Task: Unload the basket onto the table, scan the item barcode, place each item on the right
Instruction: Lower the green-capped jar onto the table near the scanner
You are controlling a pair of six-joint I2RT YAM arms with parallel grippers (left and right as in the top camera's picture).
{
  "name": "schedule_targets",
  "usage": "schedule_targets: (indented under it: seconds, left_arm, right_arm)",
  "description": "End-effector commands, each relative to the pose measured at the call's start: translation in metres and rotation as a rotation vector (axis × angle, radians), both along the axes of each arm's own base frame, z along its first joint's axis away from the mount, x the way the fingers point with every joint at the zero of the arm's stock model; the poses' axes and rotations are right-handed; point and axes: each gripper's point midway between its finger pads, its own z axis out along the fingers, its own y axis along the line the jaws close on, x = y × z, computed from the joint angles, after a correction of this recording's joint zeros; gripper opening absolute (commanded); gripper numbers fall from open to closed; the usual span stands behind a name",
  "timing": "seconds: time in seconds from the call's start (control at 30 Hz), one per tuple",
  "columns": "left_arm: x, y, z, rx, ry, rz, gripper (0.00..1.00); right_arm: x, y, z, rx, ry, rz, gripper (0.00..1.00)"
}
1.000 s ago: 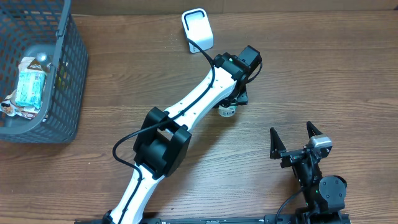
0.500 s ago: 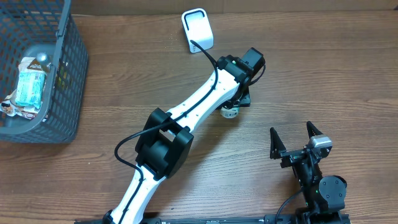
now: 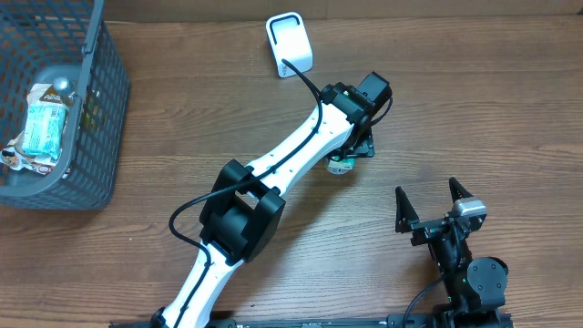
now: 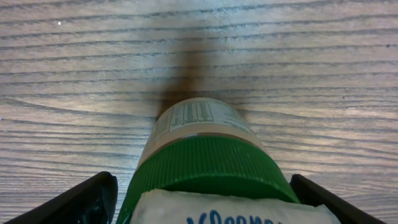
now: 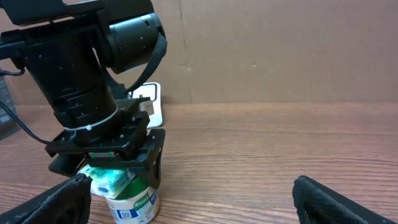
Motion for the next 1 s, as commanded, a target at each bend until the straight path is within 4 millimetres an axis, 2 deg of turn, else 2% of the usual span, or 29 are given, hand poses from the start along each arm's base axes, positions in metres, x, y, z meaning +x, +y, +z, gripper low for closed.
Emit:
schedule_targets:
  seconds: [0.0,0.1,0.27,0.4,0.5,0.67,0.97]
  left_arm:
    - [-0.003,-0.004,0.001,-0.008,0.008,-0.057,0.89]
    - [0.007,-0.001,0.014,-0.023,-0.015,-0.085,0.90]
    - [0.016,0.012,0.054,-0.055,-0.025,-0.071,0.91]
    - [0.015,0.007,0.076,-0.125,-0.008,-0.146,0.93]
    - [0.008,0.000,0.077,-0.167,0.022,-0.207,0.93]
    - [-0.001,0.006,0.074,-0.147,0.065,-0.212,0.93]
    - [-0.012,0.015,0.071,-0.117,0.116,-0.207,0.78]
  right_arm:
    - [0.000,-0.001,-0.003,-0.001,-0.001,-0.008,1.00]
    - [0.000,-0.001,-0.003,-0.001,-0.001,-0.008,1.00]
    - [0.000,-0.001,-0.003,-0.001,-0.001,-0.008,1.00]
    - [0.000,-0.001,-0.003,-0.001,-0.001,-0.008,1.00]
    - [0.000,-0.001,-0.003,-0.001,-0.001,-0.008,1.00]
    - [0.000,-0.001,-0.003,-0.001,-0.001,-0.008,1.00]
    - [0.000,-0.001,-0.003,-0.001,-0.001,-0.008,1.00]
